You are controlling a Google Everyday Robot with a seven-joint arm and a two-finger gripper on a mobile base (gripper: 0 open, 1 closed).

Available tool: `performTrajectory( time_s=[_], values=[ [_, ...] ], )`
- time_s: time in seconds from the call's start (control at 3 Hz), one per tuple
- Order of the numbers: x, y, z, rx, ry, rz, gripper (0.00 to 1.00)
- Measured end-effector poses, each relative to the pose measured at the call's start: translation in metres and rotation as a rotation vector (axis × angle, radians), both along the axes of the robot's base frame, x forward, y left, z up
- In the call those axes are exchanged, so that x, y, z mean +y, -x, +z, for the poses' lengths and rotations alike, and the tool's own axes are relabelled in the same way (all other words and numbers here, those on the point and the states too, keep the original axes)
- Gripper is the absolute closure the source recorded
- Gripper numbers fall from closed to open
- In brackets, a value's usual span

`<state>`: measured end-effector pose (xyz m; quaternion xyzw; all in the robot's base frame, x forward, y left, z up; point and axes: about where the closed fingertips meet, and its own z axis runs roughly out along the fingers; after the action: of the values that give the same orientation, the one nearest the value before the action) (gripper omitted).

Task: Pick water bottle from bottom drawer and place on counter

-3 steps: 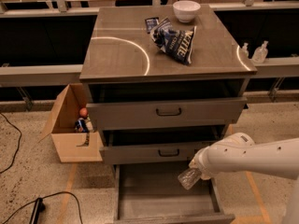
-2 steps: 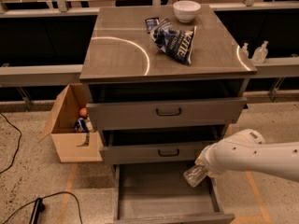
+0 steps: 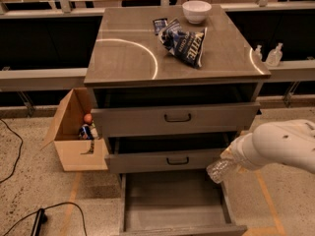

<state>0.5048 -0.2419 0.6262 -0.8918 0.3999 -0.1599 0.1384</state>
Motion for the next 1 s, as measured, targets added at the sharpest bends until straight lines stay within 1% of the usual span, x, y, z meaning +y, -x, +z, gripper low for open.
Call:
performTrajectory(
  time_s=[0.33, 0.67, 1.0],
  values=[
    [-0.009, -0.004, 0.049, -0.028, -0.067, 0.015, 1.0],
    [-0.013, -0.014, 0.095, -0.088, -0.123, 0.076, 1.0],
    [-0.015, -0.034, 0.129, -0.185, -0.16, 0.136, 1.0]
  ],
)
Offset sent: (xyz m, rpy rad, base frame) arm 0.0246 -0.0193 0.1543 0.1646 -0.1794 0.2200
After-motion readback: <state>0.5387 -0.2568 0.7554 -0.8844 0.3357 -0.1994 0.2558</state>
